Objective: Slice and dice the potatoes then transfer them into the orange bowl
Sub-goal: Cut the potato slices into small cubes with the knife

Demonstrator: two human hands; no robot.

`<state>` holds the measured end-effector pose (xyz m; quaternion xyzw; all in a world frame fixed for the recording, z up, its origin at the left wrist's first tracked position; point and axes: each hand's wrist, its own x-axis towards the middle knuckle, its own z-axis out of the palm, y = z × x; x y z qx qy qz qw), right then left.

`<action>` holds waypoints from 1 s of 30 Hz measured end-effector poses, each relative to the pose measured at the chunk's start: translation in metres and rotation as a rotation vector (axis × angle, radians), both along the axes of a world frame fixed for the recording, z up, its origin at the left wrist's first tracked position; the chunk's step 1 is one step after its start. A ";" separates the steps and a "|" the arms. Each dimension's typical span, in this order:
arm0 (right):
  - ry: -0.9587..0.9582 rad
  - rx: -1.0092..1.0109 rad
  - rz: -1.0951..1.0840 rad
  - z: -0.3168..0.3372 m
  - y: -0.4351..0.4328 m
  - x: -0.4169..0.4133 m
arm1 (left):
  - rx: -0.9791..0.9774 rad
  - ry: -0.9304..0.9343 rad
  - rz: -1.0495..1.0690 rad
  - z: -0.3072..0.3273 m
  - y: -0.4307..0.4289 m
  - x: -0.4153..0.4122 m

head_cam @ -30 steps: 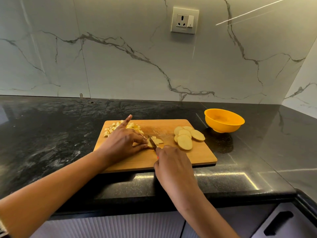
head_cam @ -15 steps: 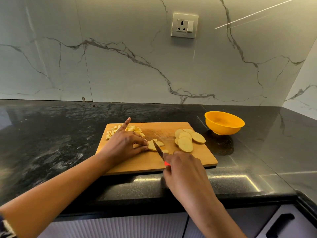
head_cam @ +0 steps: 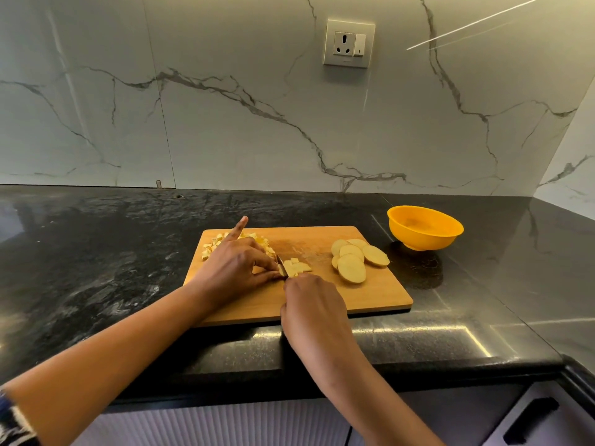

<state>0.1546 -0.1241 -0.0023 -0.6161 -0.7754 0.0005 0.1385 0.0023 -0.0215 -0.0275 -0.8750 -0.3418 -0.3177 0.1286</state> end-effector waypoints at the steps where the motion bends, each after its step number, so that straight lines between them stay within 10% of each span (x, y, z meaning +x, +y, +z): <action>1: 0.001 0.017 0.008 -0.002 -0.003 0.002 | 0.004 0.009 0.007 0.000 0.000 0.000; 18: 0.078 0.340 -0.072 -0.018 0.022 0.069 | 0.059 -0.037 0.043 0.009 -0.006 -0.002; 24: 0.063 0.348 -0.183 -0.023 0.017 0.073 | 0.077 0.367 -0.268 0.013 -0.012 0.029; 30: 0.089 0.328 -0.204 -0.025 0.014 0.073 | -0.050 0.499 -0.112 0.015 0.006 0.049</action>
